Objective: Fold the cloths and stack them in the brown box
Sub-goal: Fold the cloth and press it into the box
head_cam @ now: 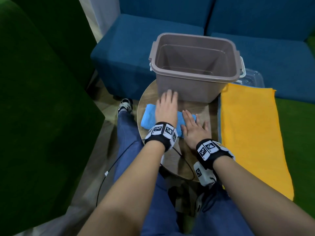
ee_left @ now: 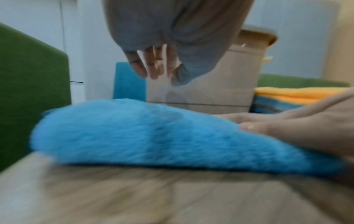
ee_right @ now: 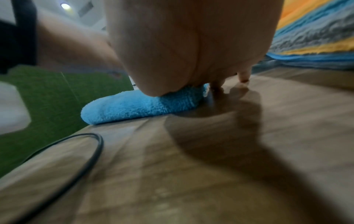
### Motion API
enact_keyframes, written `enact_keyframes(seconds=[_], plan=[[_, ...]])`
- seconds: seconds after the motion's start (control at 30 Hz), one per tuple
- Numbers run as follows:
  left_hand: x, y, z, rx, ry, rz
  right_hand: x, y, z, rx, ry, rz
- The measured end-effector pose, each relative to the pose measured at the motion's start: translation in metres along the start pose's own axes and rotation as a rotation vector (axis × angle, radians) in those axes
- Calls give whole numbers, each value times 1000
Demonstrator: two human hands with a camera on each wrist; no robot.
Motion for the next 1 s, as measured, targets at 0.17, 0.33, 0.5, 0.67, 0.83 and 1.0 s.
enact_keyframes(seconds=[0.17, 0.33, 0.5, 0.67, 0.83, 1.0], plan=[[43, 25, -24, 34, 362, -129, 1, -4, 1, -17, -25, 29], [34, 83, -48, -160, 383, -178, -5, 0, 1, 8, 7, -18], [36, 81, -50, -205, 347, -257, -16, 51, -5, -105, -81, -119], [38, 91, -53, -200, 301, -362, 7, 55, -9, -204, -1, -81], [36, 88, -52, -204, 300, -385, -1, 12, -11, -69, 64, -59], [20, 69, -49, -149, 383, 37, 1, 14, -14, 5, 82, -29]])
Point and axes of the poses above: each hand's wrist, its own z-axis towards the middle knuckle, its own x-axis out of the palm, y = z × x, the point moved 3 cm from there along z, towards the middle knuckle, and after that the axes turned 12 degrees about x, right-handed, at the moved point
